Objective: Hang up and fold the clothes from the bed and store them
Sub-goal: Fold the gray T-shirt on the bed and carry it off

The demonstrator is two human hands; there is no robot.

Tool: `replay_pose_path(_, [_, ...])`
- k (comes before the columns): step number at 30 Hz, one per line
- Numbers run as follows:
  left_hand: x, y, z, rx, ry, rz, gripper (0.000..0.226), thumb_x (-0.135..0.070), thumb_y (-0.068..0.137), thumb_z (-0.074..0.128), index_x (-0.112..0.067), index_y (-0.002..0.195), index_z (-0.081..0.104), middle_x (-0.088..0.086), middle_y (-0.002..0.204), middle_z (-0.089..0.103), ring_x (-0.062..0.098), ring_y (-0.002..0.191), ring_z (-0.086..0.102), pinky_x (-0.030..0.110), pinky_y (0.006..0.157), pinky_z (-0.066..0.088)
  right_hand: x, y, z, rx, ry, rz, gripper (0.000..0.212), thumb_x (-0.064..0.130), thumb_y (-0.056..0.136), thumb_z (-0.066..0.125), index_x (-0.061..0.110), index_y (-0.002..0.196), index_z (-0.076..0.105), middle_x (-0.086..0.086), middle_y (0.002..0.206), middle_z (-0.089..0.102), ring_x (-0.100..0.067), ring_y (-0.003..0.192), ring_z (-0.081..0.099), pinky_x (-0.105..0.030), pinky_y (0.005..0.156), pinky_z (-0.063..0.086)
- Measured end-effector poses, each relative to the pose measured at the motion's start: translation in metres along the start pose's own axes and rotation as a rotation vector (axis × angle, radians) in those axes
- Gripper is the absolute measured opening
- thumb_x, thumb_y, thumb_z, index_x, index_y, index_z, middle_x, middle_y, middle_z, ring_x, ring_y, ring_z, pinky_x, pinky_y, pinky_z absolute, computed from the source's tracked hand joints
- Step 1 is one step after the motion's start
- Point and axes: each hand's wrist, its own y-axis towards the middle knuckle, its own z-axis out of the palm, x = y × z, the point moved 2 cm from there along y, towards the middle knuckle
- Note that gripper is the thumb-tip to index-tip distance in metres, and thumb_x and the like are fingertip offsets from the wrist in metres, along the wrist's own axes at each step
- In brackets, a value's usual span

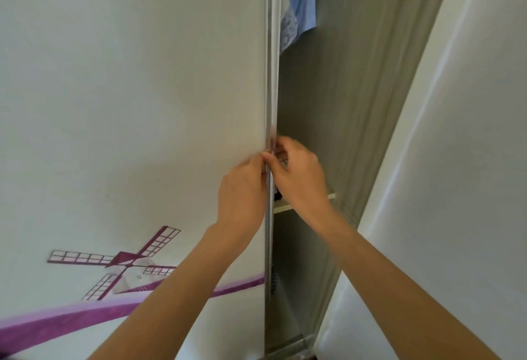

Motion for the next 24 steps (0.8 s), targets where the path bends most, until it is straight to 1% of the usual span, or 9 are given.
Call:
replay_pose_path(2, [-0.01,0.002,0.008,0.003,-0.011,0.011,0.025,-0.017,0.1,0.048,-0.009,0.119,0.062,0.009,0.108,0.068,0.023,0.092,0.065,0.027,0.081,0.048,-0.005,-0.001,-0.008,-0.045,-0.081,0.015,0.032,0.036,0.096,0.06,0.015,0.12,0.06,0.0,0.11,0.063,-0.015,0.094,0.062,-0.029,0.074,0.048])
replay_pose_path(4, [-0.019,0.003,0.016,0.001,-0.017,0.028,0.025,-0.015,0.1,0.048,-0.009,0.121,0.061,0.01,0.103,0.069,0.025,0.089,0.066,0.032,0.08,0.051,-0.011,-0.002,-0.017,-0.074,-0.133,0.047,0.032,0.037,0.096,0.06,0.016,0.12,0.058,0.003,0.109,0.06,-0.008,0.087,0.055,-0.02,0.068,0.037])
replay_pose_path(6, [-0.024,0.006,0.023,0.033,0.015,0.049,0.024,-0.016,0.101,0.047,-0.01,0.119,0.062,0.01,0.097,0.069,0.024,0.082,0.065,0.031,0.075,0.051,-0.016,-0.002,-0.025,-0.094,-0.182,0.079,0.029,0.041,0.096,0.058,0.018,0.114,0.057,0.006,0.098,0.06,-0.005,0.08,0.053,-0.012,0.058,0.03])
replay_pose_path(8, [-0.029,0.014,0.029,0.091,0.055,0.085,0.023,-0.018,0.102,0.047,-0.01,0.115,0.063,0.009,0.095,0.068,0.022,0.079,0.065,0.028,0.074,0.053,-0.021,0.0,-0.035,-0.089,-0.251,0.122,0.029,0.047,0.096,0.055,0.019,0.107,0.056,0.01,0.086,0.058,-0.009,0.074,0.056,-0.009,0.053,0.026])
replay_pose_path(12, [-0.041,0.035,0.037,0.147,0.128,0.161,0.017,-0.01,0.099,0.05,-0.008,0.106,0.066,0.012,0.096,0.068,0.029,0.085,0.065,0.04,0.08,0.054,-0.025,0.005,-0.047,-0.034,-0.445,0.187,0.032,0.052,0.099,0.045,0.022,0.099,0.057,0.009,0.078,0.053,-0.012,0.068,0.05,-0.017,0.049,0.023])
replay_pose_path(14, [-0.047,0.042,0.039,0.164,0.144,0.197,0.017,-0.004,0.095,0.052,-0.009,0.101,0.067,0.013,0.097,0.067,0.03,0.088,0.064,0.039,0.081,0.052,-0.025,0.006,-0.05,-0.024,-0.535,0.194,0.036,0.05,0.101,0.04,0.022,0.091,0.06,0.007,0.076,0.055,-0.013,0.068,0.053,-0.022,0.055,0.031])
replay_pose_path(16, [-0.05,0.046,0.041,0.176,0.164,0.229,0.02,-0.002,0.094,0.05,-0.009,0.101,0.067,0.013,0.099,0.066,0.03,0.091,0.063,0.037,0.079,0.049,-0.028,0.007,-0.051,-0.019,-0.581,0.216,0.039,0.048,0.102,0.037,0.021,0.083,0.058,0.005,0.075,0.057,-0.016,0.067,0.053,-0.026,0.06,0.035])
replay_pose_path(19, [-0.055,0.051,0.049,0.197,0.212,0.258,0.023,-0.005,0.097,0.045,-0.008,0.108,0.065,0.012,0.106,0.066,0.029,0.096,0.063,0.035,0.08,0.047,-0.033,0.01,-0.055,-0.026,-0.597,0.245,0.039,0.046,0.103,0.036,0.022,0.077,0.051,0.005,0.071,0.053,-0.018,0.065,0.051,-0.028,0.058,0.031])
replay_pose_path(24, [-0.069,0.055,0.058,0.191,0.273,0.305,0.025,-0.004,0.096,0.043,-0.007,0.113,0.061,0.011,0.111,0.066,0.028,0.1,0.063,0.034,0.077,0.044,-0.046,0.012,-0.062,-0.06,-0.593,0.284,0.044,0.048,0.103,0.034,0.022,0.072,0.05,0.007,0.065,0.048,-0.017,0.061,0.047,-0.026,0.05,0.025])
